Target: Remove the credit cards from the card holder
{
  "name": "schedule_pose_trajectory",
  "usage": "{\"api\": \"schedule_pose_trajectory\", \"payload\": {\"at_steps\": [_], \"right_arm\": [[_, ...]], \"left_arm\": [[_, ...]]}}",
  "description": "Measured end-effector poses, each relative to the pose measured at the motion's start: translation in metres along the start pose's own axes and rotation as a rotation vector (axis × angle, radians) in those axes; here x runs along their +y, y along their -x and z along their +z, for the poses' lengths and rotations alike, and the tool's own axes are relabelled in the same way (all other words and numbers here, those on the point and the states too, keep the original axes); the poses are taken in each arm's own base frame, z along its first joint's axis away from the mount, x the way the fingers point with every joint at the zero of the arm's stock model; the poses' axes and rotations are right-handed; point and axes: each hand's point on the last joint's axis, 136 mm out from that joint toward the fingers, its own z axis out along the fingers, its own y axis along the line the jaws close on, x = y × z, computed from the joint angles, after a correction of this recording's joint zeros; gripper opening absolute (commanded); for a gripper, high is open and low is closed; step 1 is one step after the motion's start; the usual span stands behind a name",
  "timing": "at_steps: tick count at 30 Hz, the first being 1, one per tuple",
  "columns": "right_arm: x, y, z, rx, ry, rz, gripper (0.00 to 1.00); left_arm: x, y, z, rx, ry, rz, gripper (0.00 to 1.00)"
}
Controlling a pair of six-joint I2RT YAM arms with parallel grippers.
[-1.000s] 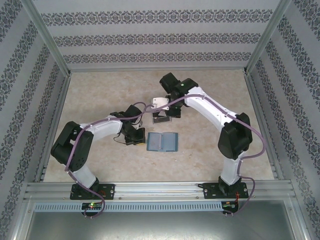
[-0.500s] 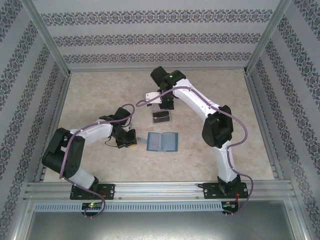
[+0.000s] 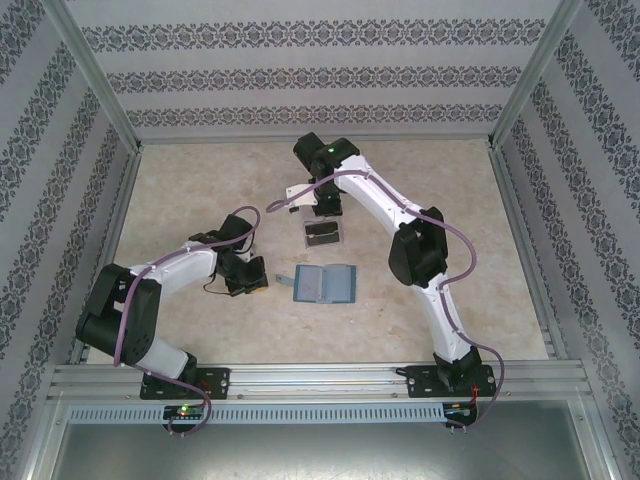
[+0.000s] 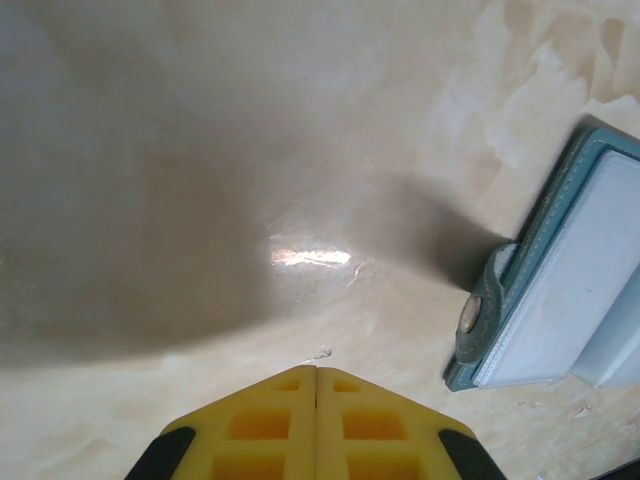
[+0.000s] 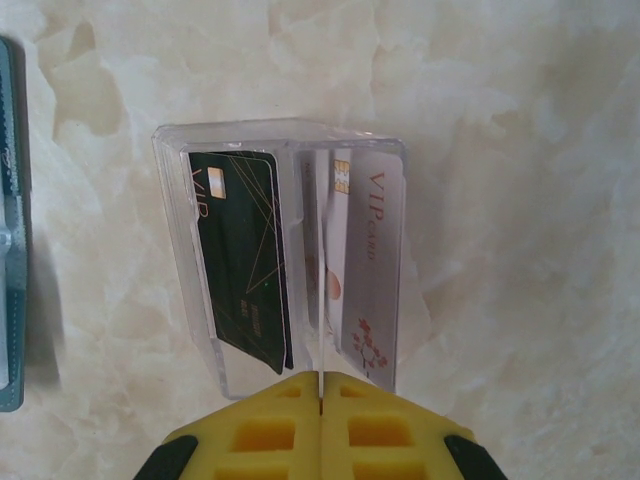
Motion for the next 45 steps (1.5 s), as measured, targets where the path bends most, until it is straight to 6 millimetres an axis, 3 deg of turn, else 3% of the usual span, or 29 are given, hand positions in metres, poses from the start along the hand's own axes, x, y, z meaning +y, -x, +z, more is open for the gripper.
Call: {"api": "schedule_pose_trajectory", "payload": {"at_steps": [12,14,18,35,45], "right_arm": [[0.005,-0.002,0.020,0.022,0.044,-0.008,0.01],[0.005,-0.002,0.020,0.022,0.045,-0.008,0.10],[0.004,-0.001,0.020,0.022,0.041,-0.009,0.16],[-0.023,0.008,0.005,-0.022,-0.090,0.035,0.15],[-0.032,0.011,-0.019,-0.105,-0.182,0.334,0.08]], "left_arm": [[0.007,-0.003,-0.002,-0.003,0.002,-0.015,0.01],[0.007,-0.002,-0.003,-0.007,-0.001,-0.018,0.01],[0.008,-0.003,-0.003,-0.009,-0.002,-0.017,0.01],[0.011,-0.005,-0.003,-0.002,-0.005,-0.025,0.01],[0.006,-0.003,-0.005,-0.003,-0.022,-0.022,0.01]]}}
